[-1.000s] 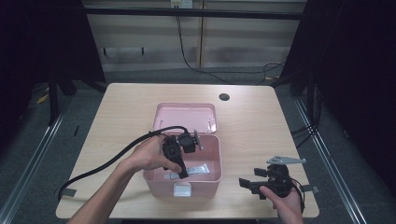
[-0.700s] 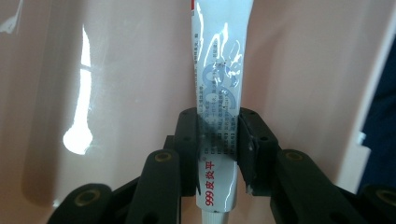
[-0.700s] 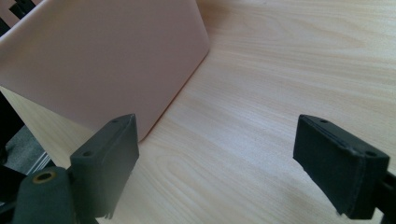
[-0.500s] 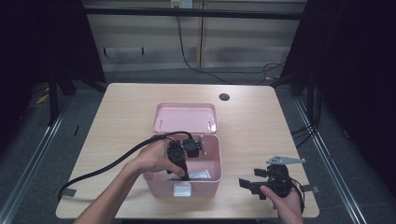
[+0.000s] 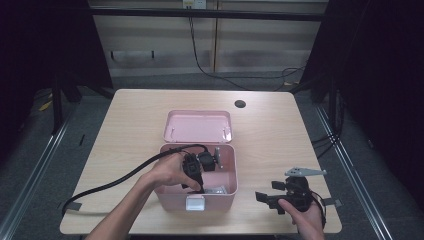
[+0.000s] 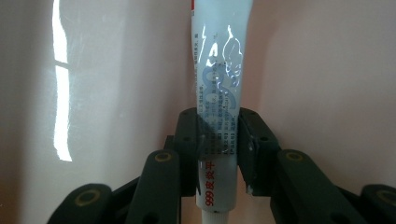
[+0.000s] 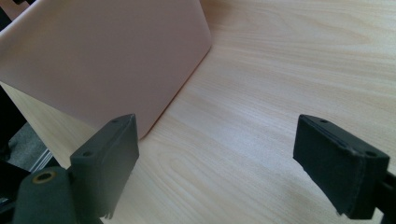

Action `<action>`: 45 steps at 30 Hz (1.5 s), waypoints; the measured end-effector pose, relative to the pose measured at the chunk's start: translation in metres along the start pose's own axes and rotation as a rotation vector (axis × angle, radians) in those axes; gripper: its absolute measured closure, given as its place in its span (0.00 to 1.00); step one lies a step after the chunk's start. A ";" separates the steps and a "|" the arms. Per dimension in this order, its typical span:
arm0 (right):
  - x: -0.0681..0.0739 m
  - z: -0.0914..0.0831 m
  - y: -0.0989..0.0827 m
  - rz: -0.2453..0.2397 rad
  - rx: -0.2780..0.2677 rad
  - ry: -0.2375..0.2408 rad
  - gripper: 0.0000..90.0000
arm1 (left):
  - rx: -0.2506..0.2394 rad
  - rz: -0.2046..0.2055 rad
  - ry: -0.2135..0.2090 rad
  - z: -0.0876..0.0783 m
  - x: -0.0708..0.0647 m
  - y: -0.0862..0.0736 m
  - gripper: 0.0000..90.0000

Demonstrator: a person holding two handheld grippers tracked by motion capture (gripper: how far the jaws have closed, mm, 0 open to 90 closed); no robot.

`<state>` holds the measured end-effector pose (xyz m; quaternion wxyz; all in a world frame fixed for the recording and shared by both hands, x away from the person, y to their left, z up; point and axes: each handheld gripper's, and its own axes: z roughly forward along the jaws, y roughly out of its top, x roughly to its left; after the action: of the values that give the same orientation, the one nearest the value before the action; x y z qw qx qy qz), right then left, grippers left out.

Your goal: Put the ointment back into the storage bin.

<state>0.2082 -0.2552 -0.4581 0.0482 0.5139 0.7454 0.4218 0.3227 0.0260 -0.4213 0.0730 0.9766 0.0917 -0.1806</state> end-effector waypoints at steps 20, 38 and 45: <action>-0.001 0.001 0.000 0.003 0.003 -0.002 0.15 | 0.005 0.014 -0.012 0.014 0.005 0.001 0.79; 0.000 0.001 0.000 0.001 0.009 -0.004 0.15 | 0.011 0.014 -0.048 0.024 0.006 0.002 0.79; -0.001 0.001 0.000 0.010 0.010 -0.008 0.15 | 0.020 0.016 -0.057 0.024 0.007 0.003 0.79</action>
<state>0.2088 -0.2555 -0.4589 0.0462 0.5195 0.7449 0.4161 0.3218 0.0204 -0.4460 0.0670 0.9724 0.0797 -0.2089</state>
